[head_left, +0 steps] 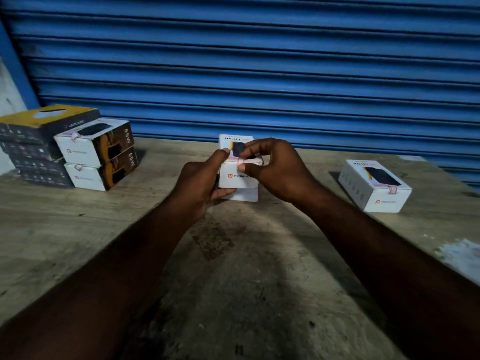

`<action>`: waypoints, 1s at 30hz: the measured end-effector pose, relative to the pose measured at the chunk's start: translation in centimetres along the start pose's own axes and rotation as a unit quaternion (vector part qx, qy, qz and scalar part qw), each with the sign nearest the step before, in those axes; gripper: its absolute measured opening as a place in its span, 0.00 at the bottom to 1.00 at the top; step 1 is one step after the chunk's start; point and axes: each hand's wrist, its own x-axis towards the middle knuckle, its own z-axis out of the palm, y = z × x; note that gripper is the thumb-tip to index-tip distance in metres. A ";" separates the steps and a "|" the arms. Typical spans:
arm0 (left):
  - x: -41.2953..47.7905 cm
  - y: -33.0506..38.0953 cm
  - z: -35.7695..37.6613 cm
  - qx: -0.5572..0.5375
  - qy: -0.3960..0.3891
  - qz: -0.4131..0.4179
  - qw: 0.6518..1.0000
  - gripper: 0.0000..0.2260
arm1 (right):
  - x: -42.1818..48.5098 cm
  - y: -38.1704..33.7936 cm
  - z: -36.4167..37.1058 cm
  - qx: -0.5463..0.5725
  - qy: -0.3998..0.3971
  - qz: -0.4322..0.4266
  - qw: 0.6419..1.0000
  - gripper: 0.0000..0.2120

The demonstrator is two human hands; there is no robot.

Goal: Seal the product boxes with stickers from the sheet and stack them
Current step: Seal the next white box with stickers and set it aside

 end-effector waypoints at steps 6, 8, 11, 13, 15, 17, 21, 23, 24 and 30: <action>0.1 0.0 -0.1 0.012 -0.003 -0.001 1.000 0.09 | -0.2 0.1 0.1 -0.014 0.015 -0.014 1.000 0.11; 0.1 0.0 -0.1 0.013 -0.004 0.000 1.000 0.09 | -0.2 0.2 0.2 -0.015 0.019 -0.020 1.000 0.11; 0.1 0.0 -0.1 0.012 -0.007 0.003 1.000 0.09 | -0.1 0.4 0.3 -0.021 0.028 -0.025 0.999 0.12; 0.2 -0.1 0.0 0.018 -0.008 0.005 1.000 0.09 | 0.0 0.7 0.4 -0.033 0.039 -0.033 0.998 0.11; 0.2 -0.1 0.0 0.019 -0.011 0.007 1.000 0.09 | 0.1 1.1 0.4 -0.038 0.050 -0.047 0.997 0.12; 0.2 0.0 0.1 0.020 -0.018 0.012 1.000 0.08 | 0.1 1.4 0.3 -0.044 0.055 -0.064 0.995 0.14; 0.2 0.1 0.0 0.016 -0.051 0.014 0.998 0.06 | 0.0 1.8 0.5 -0.089 0.076 -0.115 0.986 0.12; 0.1 0.3 0.0 0.017 -0.069 0.007 0.997 0.08 | 0.0 1.9 0.6 -0.095 0.092 -0.133 0.982 0.11; 0.1 0.4 -0.1 0.023 -0.076 0.007 0.997 0.09 | 0.0 1.9 0.7 -0.087 0.098 -0.129 0.983 0.11; 0.0 0.5 -0.3 0.054 -0.137 0.014 0.989 0.11 | -0.1 1.8 0.9 -0.054 0.118 -0.102 0.986 0.08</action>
